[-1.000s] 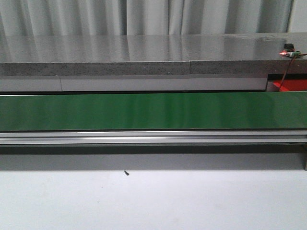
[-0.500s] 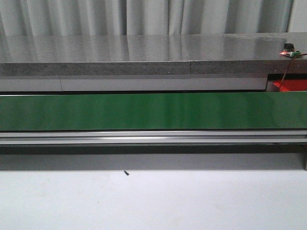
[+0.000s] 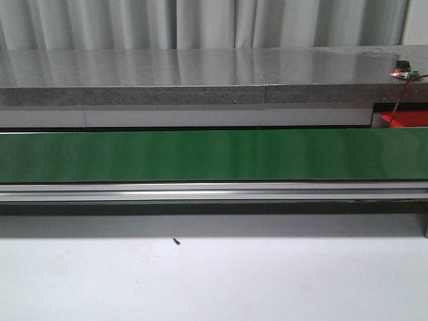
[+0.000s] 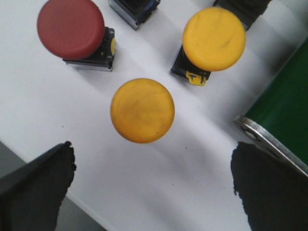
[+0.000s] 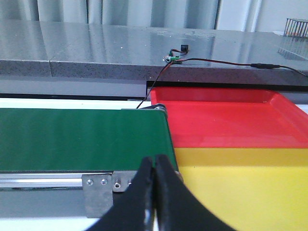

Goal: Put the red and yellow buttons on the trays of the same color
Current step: 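Lower the left gripper and grasp a yellow push-button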

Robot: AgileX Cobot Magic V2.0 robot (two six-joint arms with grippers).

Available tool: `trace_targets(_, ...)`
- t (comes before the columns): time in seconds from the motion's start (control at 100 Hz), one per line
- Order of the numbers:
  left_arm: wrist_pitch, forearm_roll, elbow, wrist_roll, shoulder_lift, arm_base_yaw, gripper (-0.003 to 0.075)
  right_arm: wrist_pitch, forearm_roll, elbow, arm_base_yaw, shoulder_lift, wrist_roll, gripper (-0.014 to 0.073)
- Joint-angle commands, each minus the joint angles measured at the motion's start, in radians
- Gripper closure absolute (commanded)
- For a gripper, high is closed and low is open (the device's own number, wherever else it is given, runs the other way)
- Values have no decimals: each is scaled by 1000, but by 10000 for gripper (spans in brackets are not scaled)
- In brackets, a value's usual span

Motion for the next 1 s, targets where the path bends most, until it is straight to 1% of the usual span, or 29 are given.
trace_targets(0.0,-41,1,-46,-10,11,1,81,-77,-7,-18,-7,-19,-5,662)
trace_targets(0.24,-64,3,-83,-11,83,3,84,-77,-7,-18,-7,-19,-5,662)
trace_targets(0.31,-66,3,-90,-11,99,7,113,-77,-7,-18,-7,-19,-5,662)
trace_targets(0.34,-68,3,-95,-11,108,9,136,-77,-7,-18,-7,-19,-5,662)
trace_targets(0.41,-73,-9,-95,-11,120,17,220,-77,-7,-18,-7,-19,-5,662)
trace_targets(0.46,-71,-14,-95,-11,124,16,303,-77,-7,-18,-7,-19,-5,662)
trace_targets(0.48,-71,-14,-95,-11,124,16,324,-77,-7,-18,-7,-19,-5,662)
trace_targets(0.49,-73,-14,-95,-11,124,16,355,-77,-7,-18,-7,-19,-5,662)
trace_targets(0.5,-73,-14,-95,-11,124,16,355,-77,-7,-18,-7,-19,-5,662)
trace_targets(0.58,-83,-14,-95,-11,124,16,467,-77,-7,-18,-7,-19,-5,662)
trace_targets(0.67,-89,-14,-95,-11,124,16,547,-77,-7,-18,-7,-19,-5,662)
trace_targets(0.73,-89,-14,-95,-11,124,16,569,-77,-7,-18,-7,-19,-5,662)
trace_targets(0.85,-80,-14,-95,-11,109,16,569,-77,-7,-18,-7,-19,-5,662)
trace_targets(0.99,-43,-10,-95,-7,34,16,569,-77,-7,-18,-7,-19,-5,662)
